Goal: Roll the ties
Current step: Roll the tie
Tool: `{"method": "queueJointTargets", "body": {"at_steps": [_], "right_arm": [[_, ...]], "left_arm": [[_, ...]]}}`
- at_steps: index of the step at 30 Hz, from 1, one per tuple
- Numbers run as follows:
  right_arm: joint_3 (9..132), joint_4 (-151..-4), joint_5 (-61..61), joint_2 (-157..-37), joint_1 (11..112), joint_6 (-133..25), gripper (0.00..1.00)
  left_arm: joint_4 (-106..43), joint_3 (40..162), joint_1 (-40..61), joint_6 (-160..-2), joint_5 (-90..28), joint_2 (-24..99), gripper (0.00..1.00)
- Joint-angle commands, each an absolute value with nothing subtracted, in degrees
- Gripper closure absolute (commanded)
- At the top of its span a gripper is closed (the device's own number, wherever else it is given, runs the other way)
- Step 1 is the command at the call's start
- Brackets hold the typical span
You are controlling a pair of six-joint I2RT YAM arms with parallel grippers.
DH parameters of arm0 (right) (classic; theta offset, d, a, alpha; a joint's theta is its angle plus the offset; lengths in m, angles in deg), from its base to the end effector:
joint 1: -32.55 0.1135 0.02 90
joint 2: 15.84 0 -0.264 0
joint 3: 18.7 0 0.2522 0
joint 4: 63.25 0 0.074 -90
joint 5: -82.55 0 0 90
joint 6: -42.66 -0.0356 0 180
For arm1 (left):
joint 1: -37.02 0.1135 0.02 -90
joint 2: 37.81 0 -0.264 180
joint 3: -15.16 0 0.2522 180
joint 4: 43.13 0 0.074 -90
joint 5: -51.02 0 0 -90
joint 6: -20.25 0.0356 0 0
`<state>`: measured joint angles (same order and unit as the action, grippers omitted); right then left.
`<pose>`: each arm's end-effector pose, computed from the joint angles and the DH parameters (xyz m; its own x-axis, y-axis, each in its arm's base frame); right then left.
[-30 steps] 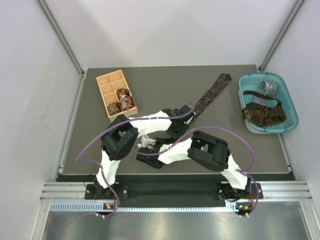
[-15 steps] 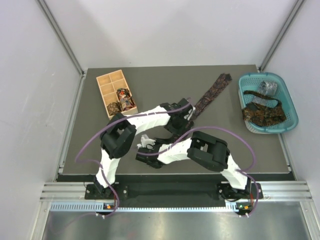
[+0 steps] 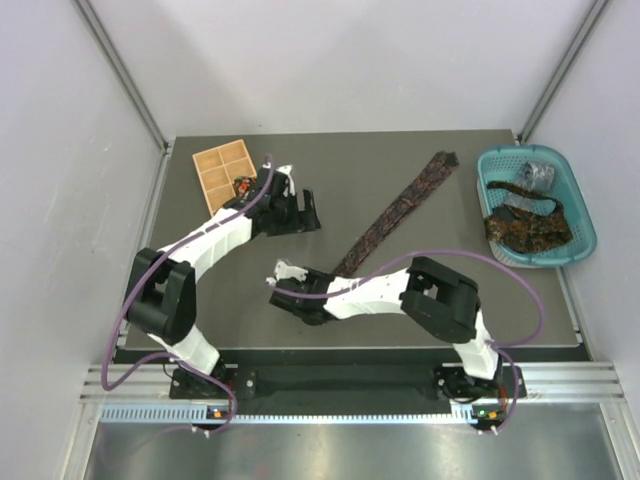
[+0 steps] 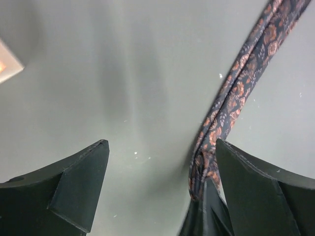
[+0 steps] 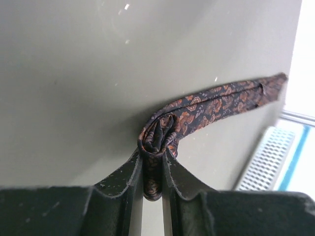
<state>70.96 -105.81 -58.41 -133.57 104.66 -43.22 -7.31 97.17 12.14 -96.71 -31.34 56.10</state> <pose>0.1484 0.3696 0.1375 -0.2517 -0.9270 -0.2782 -0.5397 0.3730 -0.7547 0.3231 -0.1550 0.2440 -0.8241 -0.1131 -0.5550 0.1397 0.9090 -0.3927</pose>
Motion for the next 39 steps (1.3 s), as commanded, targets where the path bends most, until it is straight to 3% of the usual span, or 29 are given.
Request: {"method": "queueJointTargets", "body": {"at_steps": [1,18,26,39], "right_arm": [[71.70,-103.91,-51.76,-127.03,102.86,-41.46,1.00],[68.37,-100.74,-12.39,-115.95,88.98,-46.11,1.00],[68.36,-100.04,11.67,-118.67,79.40,-48.64,1.00],[71.79,-100.22,29.46,-128.34,71.92,-49.80,1.00]], "left_arm": [[-14.07,93.00,16.27,-102.27,-27.73,52.81,0.06],[-18.73,83.51,23.57,-104.91,-25.54,45.34,0.07],[-19.79,79.46,23.31,-104.38,-25.27,42.01,0.08],[-26.37,70.42,14.26,-97.89,-31.33,34.53,0.11]]}}
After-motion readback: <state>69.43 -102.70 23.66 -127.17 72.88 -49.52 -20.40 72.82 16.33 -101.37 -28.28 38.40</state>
